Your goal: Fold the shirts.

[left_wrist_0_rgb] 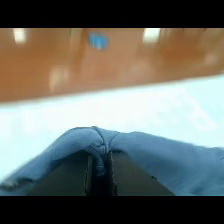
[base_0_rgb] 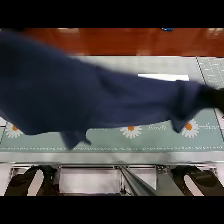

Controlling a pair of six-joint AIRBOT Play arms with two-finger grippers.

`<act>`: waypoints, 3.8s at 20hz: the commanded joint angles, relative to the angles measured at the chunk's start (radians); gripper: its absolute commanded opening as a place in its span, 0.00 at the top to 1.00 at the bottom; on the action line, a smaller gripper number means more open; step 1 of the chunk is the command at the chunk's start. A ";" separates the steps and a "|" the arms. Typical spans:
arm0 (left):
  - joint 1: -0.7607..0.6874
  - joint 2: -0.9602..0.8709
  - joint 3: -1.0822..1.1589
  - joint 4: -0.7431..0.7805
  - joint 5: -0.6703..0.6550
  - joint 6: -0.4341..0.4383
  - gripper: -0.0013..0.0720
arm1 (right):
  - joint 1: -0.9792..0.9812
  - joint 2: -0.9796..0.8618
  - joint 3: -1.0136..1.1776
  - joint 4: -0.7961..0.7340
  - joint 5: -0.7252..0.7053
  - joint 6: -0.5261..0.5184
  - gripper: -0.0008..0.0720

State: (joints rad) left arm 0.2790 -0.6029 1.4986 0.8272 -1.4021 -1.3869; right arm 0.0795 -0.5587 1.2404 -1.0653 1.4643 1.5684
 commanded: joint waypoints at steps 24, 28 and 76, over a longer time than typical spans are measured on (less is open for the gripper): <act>-0.006 -0.791 -0.291 0.020 0.360 -0.006 0.29 | -0.501 -0.988 0.056 0.246 -0.287 -0.257 0.43; 0.154 -0.690 -0.449 0.044 0.231 -0.002 0.29 | -0.658 -0.877 -0.146 0.098 -0.156 -0.266 0.43; -0.068 -0.904 -0.385 -0.174 0.161 0.070 0.94 | -0.335 -0.788 -0.239 0.445 -0.242 -0.384 0.96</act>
State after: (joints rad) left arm 0.2035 -1.5475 1.0077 0.6601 -1.1511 -1.3342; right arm -0.2554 -1.3781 0.9108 -0.6292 1.1313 1.1854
